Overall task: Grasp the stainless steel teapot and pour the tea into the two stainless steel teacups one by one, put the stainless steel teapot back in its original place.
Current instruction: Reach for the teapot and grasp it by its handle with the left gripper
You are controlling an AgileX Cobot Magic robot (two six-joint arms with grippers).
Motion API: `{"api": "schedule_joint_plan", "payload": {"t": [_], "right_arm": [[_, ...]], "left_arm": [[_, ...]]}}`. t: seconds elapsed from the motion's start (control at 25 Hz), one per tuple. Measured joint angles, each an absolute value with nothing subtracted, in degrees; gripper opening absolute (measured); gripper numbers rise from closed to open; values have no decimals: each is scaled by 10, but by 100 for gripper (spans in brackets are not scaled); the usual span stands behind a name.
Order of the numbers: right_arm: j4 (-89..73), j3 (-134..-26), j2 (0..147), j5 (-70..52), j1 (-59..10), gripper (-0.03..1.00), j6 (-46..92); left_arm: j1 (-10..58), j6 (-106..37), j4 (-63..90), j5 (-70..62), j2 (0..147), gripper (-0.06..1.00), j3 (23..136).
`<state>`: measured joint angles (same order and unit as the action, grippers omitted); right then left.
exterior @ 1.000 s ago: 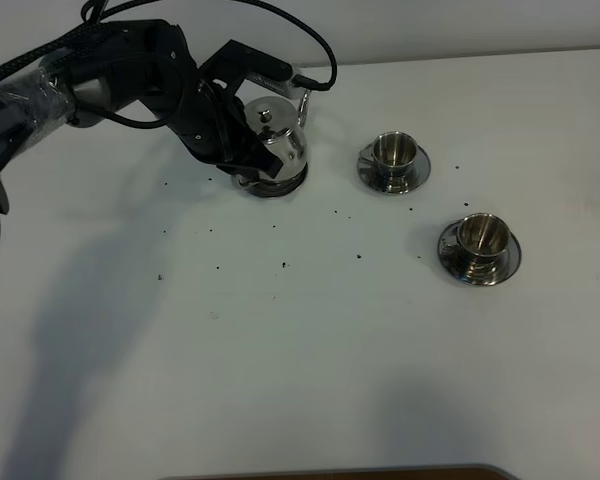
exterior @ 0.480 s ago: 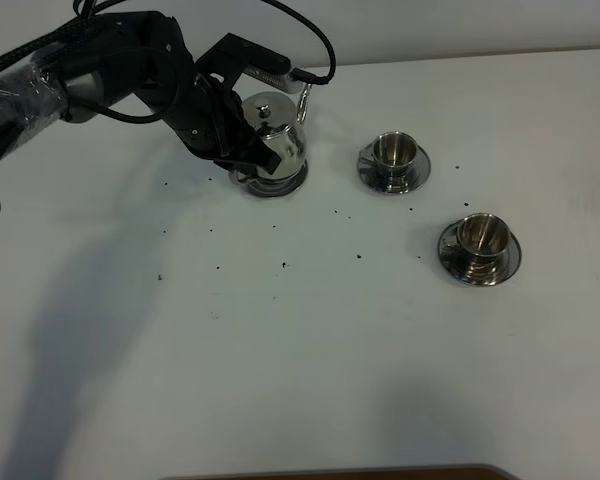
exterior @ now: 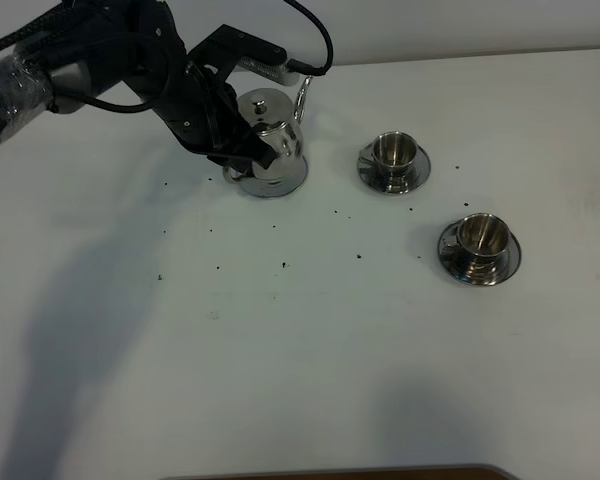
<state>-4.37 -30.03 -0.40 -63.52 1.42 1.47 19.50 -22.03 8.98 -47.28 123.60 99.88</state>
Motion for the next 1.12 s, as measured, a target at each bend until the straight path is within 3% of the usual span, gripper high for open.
{"api": "schedule_joint_plan", "payload": {"t": [0.6,0.8,1.12], "right_arm": [[-44,-300,-4,-635,14,38,15],[-44,-300,-4,-635,14,38,15],[-44,-300,-4,-635,14,38,15]], "left_arm": [[194,-200,62,-589,1236,22,1075],[193,-199,62,-583,1236,15,1075],[190,-199,63,-507,1246,14,1075]]}}
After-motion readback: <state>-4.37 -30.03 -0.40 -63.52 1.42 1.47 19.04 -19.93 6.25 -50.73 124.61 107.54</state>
